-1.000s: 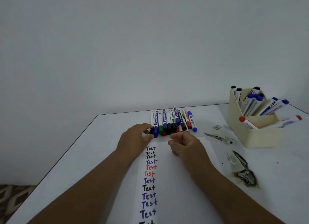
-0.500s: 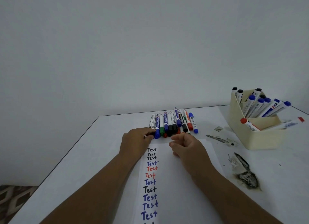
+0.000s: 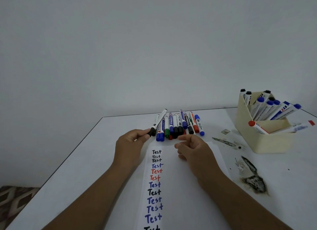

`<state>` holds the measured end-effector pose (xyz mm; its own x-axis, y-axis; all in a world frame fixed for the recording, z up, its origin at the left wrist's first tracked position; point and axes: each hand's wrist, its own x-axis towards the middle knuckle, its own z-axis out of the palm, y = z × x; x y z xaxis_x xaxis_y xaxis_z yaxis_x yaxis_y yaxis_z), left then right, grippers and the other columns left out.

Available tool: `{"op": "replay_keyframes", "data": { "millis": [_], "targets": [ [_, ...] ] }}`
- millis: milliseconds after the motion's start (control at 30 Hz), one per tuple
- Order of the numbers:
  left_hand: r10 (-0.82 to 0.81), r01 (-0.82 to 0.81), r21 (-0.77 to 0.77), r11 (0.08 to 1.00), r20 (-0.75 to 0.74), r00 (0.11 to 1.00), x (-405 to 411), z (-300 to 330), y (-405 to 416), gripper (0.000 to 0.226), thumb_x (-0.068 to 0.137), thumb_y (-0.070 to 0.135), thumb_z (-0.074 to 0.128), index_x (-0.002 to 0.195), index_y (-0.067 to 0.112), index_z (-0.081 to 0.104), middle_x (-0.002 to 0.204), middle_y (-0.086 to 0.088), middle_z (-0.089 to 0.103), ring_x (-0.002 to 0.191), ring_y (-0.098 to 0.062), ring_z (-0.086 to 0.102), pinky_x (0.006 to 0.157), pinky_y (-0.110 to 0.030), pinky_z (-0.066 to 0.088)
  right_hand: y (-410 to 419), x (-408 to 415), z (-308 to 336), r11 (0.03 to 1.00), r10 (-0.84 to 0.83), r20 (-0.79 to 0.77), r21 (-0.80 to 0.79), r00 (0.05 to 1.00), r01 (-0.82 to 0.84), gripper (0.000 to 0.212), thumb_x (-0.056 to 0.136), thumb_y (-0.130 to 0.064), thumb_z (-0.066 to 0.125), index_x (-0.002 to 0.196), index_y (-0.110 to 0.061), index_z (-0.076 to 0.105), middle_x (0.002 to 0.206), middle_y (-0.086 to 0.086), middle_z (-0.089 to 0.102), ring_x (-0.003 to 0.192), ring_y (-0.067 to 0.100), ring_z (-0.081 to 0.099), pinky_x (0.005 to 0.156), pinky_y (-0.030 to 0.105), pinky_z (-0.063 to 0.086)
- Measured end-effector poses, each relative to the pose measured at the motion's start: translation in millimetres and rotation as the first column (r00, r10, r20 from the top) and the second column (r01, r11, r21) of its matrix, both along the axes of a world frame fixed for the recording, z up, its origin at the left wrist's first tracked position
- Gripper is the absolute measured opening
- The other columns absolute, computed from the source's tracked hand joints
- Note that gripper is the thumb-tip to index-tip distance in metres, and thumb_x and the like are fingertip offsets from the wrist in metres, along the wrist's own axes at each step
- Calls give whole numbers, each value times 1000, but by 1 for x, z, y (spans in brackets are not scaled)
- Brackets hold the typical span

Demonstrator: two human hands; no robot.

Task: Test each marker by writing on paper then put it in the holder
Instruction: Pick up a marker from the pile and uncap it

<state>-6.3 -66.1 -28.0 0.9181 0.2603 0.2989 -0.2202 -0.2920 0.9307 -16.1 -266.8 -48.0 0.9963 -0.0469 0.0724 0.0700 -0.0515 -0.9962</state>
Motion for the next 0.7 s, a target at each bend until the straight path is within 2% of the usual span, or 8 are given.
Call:
{"op": "replay_keyframes", "data": {
  "millis": [67,200,267,433,500,567,633,700],
  "targets": [
    [-93,92,-78,993,-13,996,-13,4,-4,20,88,2,71,98,17,80,96,6,77,94,-11,71,84,-25,54,0,-2,4,996,16,-2,92,1000,-16,27,95,-31,67,121,-30,61,98,-3,73,92,17,70,80,28,61],
    [-273,272,-154,950,12,962,-27,8,-12,23,84,-14,65,102,-3,75,87,-7,77,81,-11,72,69,-14,52,-1,-6,11,964,38,-5,264,999,-35,45,94,-38,67,135,-29,50,96,0,78,78,23,72,73,36,60],
    [-306,309,-125,943,41,951,-27,6,-10,23,83,-15,65,101,-4,74,90,-9,77,85,-14,71,74,-16,53,-4,-9,15,950,39,9,309,999,-40,43,95,-33,66,135,-26,50,97,3,78,68,22,68,66,37,56],
    [-392,392,7,920,68,917,-30,7,-7,35,83,-19,62,100,10,74,85,6,77,84,-7,70,77,-18,53,-7,-13,19,926,36,13,375,999,-39,37,92,-31,67,126,-20,56,95,9,78,58,20,62,59,32,50],
    [-417,413,74,908,48,908,-29,6,-3,31,85,-13,66,96,15,77,91,1,77,87,-19,70,79,-27,56,-7,-13,18,936,36,30,348,999,-44,29,91,-30,69,115,-16,63,92,10,76,59,21,61,60,34,49],
    [-461,459,97,883,3,887,-30,4,1,26,84,2,70,98,23,76,100,-7,74,95,-35,65,84,-43,54,-7,-13,16,939,50,48,339,998,-63,24,90,-29,71,109,-15,65,89,11,75,61,22,61,62,35,48],
    [-489,490,98,866,-35,872,-32,4,-1,23,83,18,70,105,25,71,106,-3,73,98,-29,65,83,-44,52,-7,-14,15,942,81,64,320,995,-98,25,88,-29,72,108,-15,66,90,11,75,65,24,64,62,35,50],
    [-400,401,279,873,-61,914,-35,7,-8,27,87,36,70,114,34,66,106,9,71,93,-13,65,78,-32,54,-7,-16,15,951,133,98,269,986,-155,25,84,-30,71,103,-14,66,93,14,76,70,29,67,64,36,52]
  ]
}}
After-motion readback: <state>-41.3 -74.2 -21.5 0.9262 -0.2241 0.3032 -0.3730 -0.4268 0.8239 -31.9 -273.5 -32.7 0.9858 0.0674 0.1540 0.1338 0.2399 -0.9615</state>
